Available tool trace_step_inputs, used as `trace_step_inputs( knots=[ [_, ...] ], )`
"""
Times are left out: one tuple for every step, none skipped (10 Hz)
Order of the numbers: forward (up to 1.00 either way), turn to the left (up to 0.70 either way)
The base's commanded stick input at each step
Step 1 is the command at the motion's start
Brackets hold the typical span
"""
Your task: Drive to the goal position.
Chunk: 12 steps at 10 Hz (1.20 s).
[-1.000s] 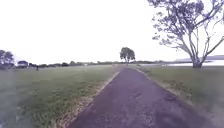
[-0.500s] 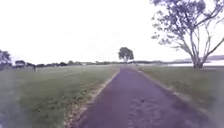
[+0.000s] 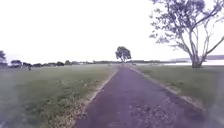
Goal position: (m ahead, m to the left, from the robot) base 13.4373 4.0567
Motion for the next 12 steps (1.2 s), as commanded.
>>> trace_step_inputs(
  knots=[
    [0.70, 0.00],
    [0.70, 0.00],
    [0.70, 0.00],
    [0.70, 0.00],
    [0.70, 0.00],
    [0.70, 0.00],
    [0.70, 0.00],
    [0.70, 0.00],
    [0.70, 0.00],
    [0.70, 0.00],
    [0.70, 0.00],
    [0.70, 0.00]
  ],
)
